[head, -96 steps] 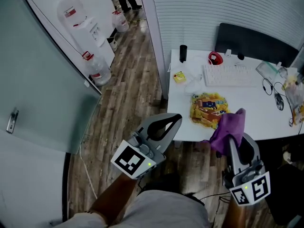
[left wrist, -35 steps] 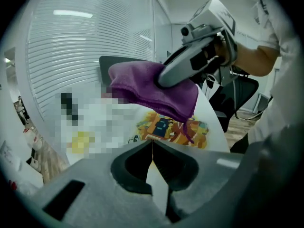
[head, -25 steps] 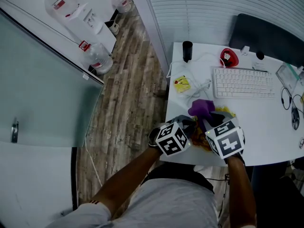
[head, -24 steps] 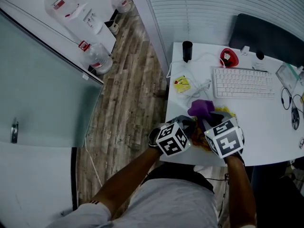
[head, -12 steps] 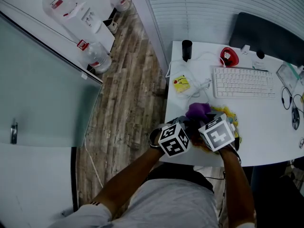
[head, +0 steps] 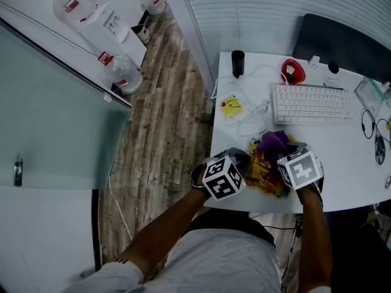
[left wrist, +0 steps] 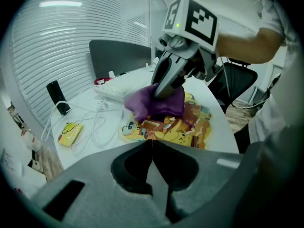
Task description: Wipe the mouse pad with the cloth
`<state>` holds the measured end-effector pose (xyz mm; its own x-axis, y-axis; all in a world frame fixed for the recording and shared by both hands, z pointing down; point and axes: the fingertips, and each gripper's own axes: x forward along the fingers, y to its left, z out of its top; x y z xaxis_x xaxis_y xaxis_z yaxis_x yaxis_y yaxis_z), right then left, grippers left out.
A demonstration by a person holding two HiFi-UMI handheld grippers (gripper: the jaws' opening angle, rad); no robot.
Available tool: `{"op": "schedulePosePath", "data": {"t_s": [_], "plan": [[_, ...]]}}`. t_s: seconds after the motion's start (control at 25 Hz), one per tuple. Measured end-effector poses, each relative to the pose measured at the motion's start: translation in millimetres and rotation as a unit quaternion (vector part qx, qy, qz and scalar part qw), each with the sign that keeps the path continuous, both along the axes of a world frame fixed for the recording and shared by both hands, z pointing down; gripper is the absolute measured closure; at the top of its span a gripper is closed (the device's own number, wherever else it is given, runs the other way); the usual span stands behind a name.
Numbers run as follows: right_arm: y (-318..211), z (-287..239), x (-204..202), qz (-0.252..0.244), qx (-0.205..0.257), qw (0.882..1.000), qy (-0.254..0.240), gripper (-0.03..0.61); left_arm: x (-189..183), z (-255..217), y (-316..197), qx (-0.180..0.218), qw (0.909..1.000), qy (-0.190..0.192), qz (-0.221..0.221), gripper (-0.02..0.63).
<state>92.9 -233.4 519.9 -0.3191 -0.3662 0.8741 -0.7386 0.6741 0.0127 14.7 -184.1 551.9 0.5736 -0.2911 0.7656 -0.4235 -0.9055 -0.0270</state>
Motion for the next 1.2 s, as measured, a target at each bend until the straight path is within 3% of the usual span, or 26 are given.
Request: {"op": "schedulePosePath", "data": {"t_s": [0.28,0.44,0.72,0.96,1.2], "plan": [[-2.6,2.3,68.9,0.071,0.0,0.997,0.01,0.512,-0.2,-0.2,0.5,0.001,1.0,-0.004,-0.002,0.598],[1.7,0.8,82.8,0.092,0.002,0.996,0.002,0.512,0.3,-0.3,0.4,0.002,1.0,-0.006,-0.002,0.598],[25.4,-32.0,22.5,0.061,0.027,0.997,-0.037,0.512,0.1,-0.1,0.2,0.005,1.0,-0.007,-0.001,0.598],[48.5,-19.0,-38.4,0.024,0.0,0.998,-0.056,0.512,-0.6,-0.3,0.6,0.003,1.0,-0.006,0.001,0.598],[57.8,1.5,-54.8,0.016,-0.021,0.998,-0.048,0.512,0.1,-0.3,0.8,0.002,1.0,-0.004,0.0,0.598]]}}
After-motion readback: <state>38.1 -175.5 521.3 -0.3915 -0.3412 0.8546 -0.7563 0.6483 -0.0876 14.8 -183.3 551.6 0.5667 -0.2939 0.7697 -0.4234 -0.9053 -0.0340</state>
